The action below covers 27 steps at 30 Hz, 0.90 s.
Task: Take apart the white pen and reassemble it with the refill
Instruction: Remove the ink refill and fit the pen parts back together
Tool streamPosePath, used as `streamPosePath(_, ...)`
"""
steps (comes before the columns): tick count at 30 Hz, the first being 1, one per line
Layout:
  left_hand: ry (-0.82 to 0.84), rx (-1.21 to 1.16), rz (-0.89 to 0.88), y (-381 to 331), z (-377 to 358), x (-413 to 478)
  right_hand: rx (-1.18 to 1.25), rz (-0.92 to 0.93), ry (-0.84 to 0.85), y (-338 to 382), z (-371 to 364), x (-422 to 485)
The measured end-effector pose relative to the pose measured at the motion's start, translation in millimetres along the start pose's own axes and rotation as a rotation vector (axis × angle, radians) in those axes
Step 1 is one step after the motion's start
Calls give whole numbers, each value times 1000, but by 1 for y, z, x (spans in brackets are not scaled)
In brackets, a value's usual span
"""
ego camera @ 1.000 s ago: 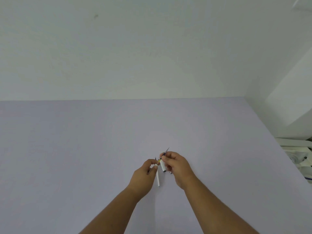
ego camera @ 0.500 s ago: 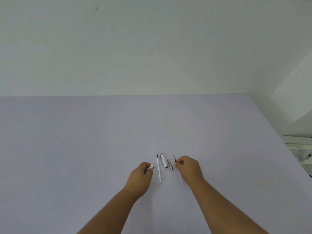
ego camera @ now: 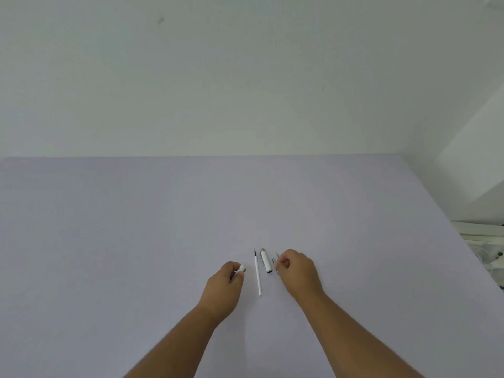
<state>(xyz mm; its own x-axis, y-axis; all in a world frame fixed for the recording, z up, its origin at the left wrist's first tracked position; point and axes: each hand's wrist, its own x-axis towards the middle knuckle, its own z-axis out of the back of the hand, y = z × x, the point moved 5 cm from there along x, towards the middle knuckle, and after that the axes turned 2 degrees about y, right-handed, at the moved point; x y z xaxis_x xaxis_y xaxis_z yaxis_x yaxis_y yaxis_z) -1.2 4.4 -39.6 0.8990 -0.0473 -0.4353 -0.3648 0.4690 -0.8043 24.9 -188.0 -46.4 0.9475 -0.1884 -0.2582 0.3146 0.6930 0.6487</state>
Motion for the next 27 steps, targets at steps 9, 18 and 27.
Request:
streamPosePath(9,-55,66,6,7,13,-4,-418,204,98,33,-53,-24)
streamPosePath(18,-12,93,12,4,11,-10,453,-108,8,31,-28,-29)
streamPosePath(27,23,83,-31,-17,-1,-18,777,-153,35,39,-8,-36)
